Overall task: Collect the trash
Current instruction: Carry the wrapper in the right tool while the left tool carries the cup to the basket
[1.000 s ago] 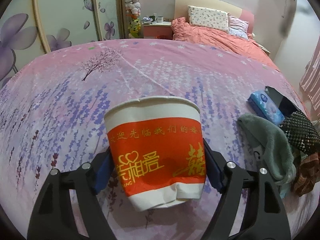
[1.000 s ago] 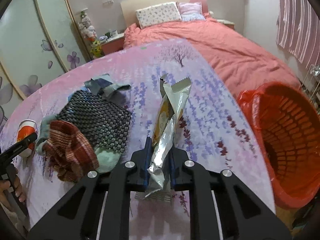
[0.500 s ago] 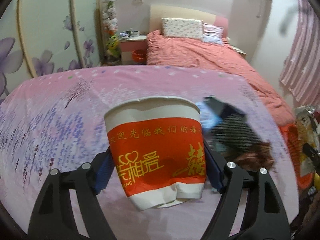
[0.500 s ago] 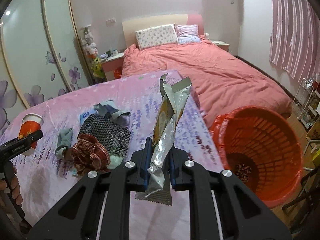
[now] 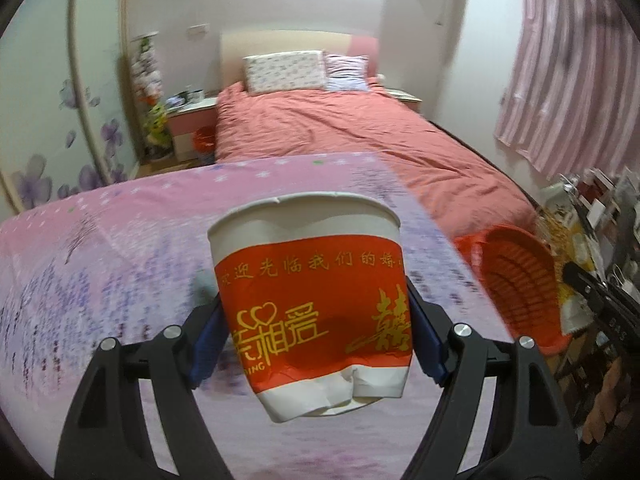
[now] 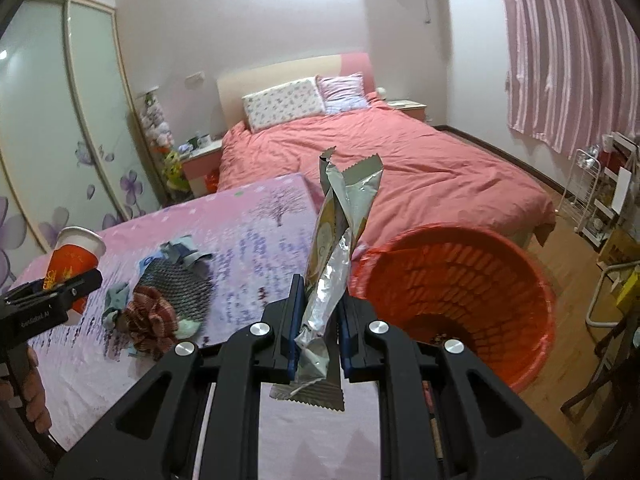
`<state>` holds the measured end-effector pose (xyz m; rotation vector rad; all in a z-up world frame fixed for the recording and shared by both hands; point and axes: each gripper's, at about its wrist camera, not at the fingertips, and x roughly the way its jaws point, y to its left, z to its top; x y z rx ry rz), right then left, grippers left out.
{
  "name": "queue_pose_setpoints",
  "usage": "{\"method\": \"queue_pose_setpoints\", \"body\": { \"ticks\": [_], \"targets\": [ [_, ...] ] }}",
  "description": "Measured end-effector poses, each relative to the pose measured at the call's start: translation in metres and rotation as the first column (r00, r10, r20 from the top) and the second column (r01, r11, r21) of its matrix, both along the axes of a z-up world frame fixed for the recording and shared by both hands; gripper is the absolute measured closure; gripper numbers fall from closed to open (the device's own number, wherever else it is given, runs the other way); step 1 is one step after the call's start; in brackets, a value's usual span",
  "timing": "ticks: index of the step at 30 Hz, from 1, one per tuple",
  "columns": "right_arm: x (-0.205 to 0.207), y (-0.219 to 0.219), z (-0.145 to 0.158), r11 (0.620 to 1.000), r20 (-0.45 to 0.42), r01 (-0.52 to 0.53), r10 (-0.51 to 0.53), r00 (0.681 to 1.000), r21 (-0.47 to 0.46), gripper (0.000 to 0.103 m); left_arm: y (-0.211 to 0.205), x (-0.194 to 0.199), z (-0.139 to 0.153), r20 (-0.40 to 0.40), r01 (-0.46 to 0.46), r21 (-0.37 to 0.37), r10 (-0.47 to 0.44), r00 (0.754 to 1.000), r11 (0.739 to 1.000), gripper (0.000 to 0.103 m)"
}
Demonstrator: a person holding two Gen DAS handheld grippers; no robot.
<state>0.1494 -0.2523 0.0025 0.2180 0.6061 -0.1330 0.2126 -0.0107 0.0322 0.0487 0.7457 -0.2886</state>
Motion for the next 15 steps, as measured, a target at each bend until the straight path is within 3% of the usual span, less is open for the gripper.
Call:
{"method": "queue_pose_setpoints", "body": {
  "ticks": [8,15],
  "targets": [
    [-0.016,-0.044,-0.002,0.997,0.024,0.071,-0.071,0.997,0.019,0.087,-0.076,-0.016,0.006,0.018,0.156,-0.019,-0.156,0.988,0.988,0.027],
    [-0.015,-0.084,-0.015,0.99,0.013,0.13,-0.131,0.991,0.052,0.087,-0.145,-0.02,-0.004,-0.004,0.279,-0.049,-0.28,0.96,0.959,0.027]
  ]
}}
